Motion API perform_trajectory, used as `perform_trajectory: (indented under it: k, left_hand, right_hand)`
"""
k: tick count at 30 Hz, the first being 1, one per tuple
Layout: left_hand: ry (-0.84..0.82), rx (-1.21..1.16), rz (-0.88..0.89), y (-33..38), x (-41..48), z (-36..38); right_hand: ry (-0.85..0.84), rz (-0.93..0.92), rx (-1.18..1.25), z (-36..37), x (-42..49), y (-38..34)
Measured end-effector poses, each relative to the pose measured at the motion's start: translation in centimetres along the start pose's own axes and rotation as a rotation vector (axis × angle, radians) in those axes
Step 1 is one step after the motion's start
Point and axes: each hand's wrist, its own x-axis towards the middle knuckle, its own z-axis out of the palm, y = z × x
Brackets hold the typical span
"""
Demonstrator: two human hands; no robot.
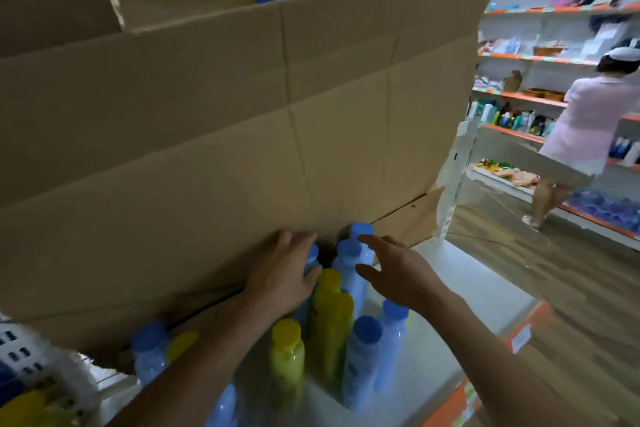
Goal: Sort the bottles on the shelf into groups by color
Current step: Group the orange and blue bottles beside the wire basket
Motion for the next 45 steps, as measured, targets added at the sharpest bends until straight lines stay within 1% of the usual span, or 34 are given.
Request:
perform_trajectory:
  k: [3,7,12,18,22,26,29,32,38,42,45]
  left_hand:
    - [-0.008,0.046,-0.057,1.1,0.4,0.2]
    - [-0.033,0.222,-0.127,2.3,0.9,0.2]
    - [-0.045,0.294,-0.199,3.5,1.7,0.3]
    - [-0.007,0.213,-0.175,1.2,0.8,1.1]
    - [0.012,0.191,-0.125,0.3,0.8,1.1]
    - [0.033,0.194,-0.14,0.4,0.3,1.1]
    - [0.099,0.24,-0.133,0.2,-0.6,0.6]
    - [0.189,0.222,-0.133,0.2,-1.1,-0.9]
    - [0.306,0.108,-0.108,1.6,-1.8,-5.7]
    - [0.449,0.159,-0.083,1.9,-3.2,-9.3]
    - [0.532,0.086,-0.087,1.3,-4.7,-11.9]
  right_hand:
    - [-0.045,-0.005,0.001,0.4,1.6,0.7]
    - [-0.085,-0.071,-0.093,1.4,3.1,0.6]
    - [-0.036,-0.098,-0.129,2.6,4.3,0.7]
    - [0.04,-0.13,-0.129,3.4,4.5,0.9]
    - [0.046,-0.135,-0.061,3.1,4.6,1.0]
    - [0.056,-0.157,-0.021,3.1,4.5,1.0]
    - [0.161,-0.173,0.042,3.3,4.1,1.0]
    - [0.26,-0.156,0.148,2.2,4.0,0.4]
    - [0.321,-0.257,0.281,-2.7,4.2,-3.1]
    - [0.392,-0.315,0.31,-5.5,3.7,-5.7]
    - [0.403,-0.368,0.344,-7.3,3.0,-7.6]
